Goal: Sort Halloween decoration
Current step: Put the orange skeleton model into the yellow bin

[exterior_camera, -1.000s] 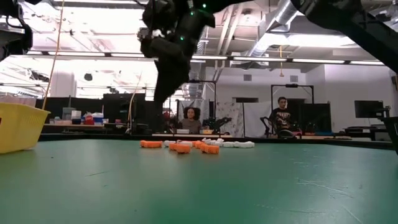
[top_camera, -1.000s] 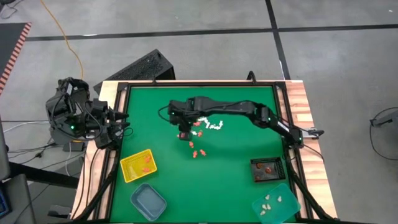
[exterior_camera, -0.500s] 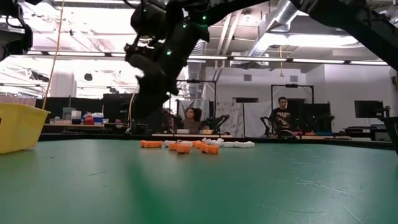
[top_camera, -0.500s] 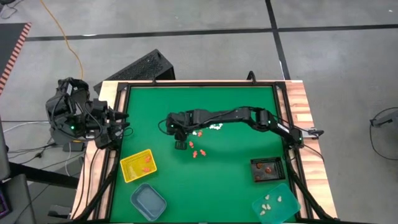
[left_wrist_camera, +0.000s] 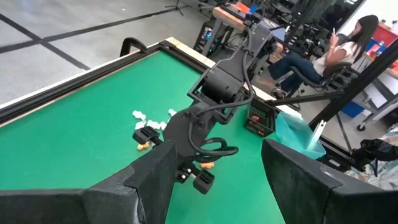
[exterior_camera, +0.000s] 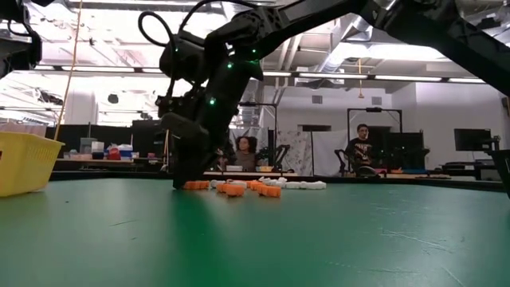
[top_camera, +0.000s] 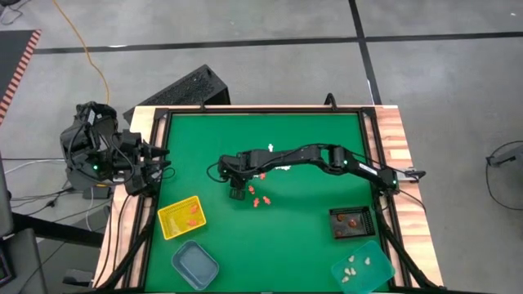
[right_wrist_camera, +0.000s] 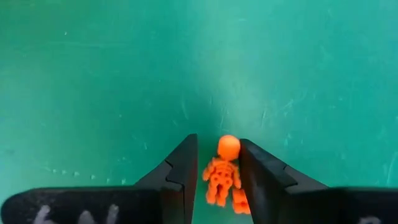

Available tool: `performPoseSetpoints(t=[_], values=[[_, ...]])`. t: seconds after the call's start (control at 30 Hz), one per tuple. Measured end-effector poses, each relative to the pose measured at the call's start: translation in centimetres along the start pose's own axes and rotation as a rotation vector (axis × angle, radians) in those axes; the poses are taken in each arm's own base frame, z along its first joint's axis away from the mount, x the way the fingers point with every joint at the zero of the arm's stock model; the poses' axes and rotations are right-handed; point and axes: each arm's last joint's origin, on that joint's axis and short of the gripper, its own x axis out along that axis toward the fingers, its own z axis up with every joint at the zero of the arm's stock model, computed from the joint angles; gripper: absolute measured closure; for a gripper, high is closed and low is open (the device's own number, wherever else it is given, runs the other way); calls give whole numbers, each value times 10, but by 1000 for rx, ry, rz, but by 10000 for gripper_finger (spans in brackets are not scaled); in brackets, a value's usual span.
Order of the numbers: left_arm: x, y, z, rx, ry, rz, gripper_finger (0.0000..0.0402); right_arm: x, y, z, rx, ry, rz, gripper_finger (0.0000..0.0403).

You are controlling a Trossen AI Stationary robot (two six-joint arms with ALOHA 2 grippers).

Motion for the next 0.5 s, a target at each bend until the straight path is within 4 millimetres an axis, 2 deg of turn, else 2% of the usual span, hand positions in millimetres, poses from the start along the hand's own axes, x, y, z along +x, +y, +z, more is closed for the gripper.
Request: performPoseSetpoints(t=[0.17, 0.4, 0.5], values=[[0, 0, 0, -2, 0, 0, 176, 3, 3, -3, 9, 21, -3, 300], [0, 0, 0, 2, 0, 1, 176, 3, 5, -4, 56, 26, -32, 387], [0, 0, 0, 7, 0, 1, 176, 3, 5, -3, 75, 24, -31, 393]])
